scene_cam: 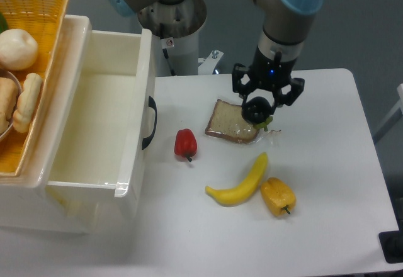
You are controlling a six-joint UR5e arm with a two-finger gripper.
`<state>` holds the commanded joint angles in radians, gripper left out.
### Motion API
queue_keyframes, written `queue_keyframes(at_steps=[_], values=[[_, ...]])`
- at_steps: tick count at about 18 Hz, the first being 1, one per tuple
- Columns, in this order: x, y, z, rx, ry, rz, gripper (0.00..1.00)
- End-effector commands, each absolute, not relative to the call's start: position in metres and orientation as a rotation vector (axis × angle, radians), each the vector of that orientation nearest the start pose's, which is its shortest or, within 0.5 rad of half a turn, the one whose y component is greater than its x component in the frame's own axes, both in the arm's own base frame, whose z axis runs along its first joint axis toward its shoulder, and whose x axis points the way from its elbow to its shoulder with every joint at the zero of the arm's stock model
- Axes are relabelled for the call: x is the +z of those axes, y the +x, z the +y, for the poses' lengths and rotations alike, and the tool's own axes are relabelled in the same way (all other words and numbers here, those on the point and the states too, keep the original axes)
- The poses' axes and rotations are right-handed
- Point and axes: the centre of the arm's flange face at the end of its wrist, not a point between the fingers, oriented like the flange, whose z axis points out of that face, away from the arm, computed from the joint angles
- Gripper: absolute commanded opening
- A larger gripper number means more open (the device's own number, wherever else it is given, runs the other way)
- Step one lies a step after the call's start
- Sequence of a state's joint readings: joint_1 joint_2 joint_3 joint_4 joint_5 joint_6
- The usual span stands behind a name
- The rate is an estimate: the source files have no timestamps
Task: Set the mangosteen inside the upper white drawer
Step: 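Carry the mangosteen over the open white drawer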
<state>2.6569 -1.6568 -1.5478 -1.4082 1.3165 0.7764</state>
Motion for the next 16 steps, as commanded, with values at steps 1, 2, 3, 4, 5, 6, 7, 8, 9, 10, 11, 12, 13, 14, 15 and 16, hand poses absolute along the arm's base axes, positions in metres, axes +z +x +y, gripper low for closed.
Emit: queue_keyframes(at_steps=[1,2,3,4,5,6,7,8,9,10,11,12,13,14,15,16], values=[[0.48,-0.394,0.391,-0.123,-2.826,-0.43,0.18],[0.489,-0.381,0.39,-0.134,-2.82,-0.422,0.18],[0.495,-0.369,0.392,-0.153,-2.82,-0.412,0.18],[0.498,-0.361,0.394,-0.181,-2.812,-0.418,0.18],[0.503,-0.352,0.397,-0.197,-2.796,-0.424,0.18],[0.51,-0.344,0.399,-0.212,-2.773,-0.443,0.19],[0.516,-0.332,0.402,-0.232,-2.751,-0.456,0.19],[0.524,-0.317,0.404,-0.232,-2.735,-0.461,0.19],[0.527,-0.307,0.407,-0.242,-2.728,-0.479,0.2],[0.528,-0.295,0.415,-0.26,-2.726,-0.486,0.2],[0.529,-0.282,0.425,-0.277,-2.725,-0.492,0.2],[0.53,-0.27,0.432,-0.294,-2.725,-0.499,0.2],[0.53,-0.259,0.439,-0.307,-2.729,-0.491,0.2],[0.532,-0.25,0.442,-0.312,-2.733,-0.485,0.2],[0.532,-0.242,0.444,-0.318,-2.734,-0.489,0.22],[0.53,-0.237,0.446,-0.328,-2.737,-0.497,0.23]])
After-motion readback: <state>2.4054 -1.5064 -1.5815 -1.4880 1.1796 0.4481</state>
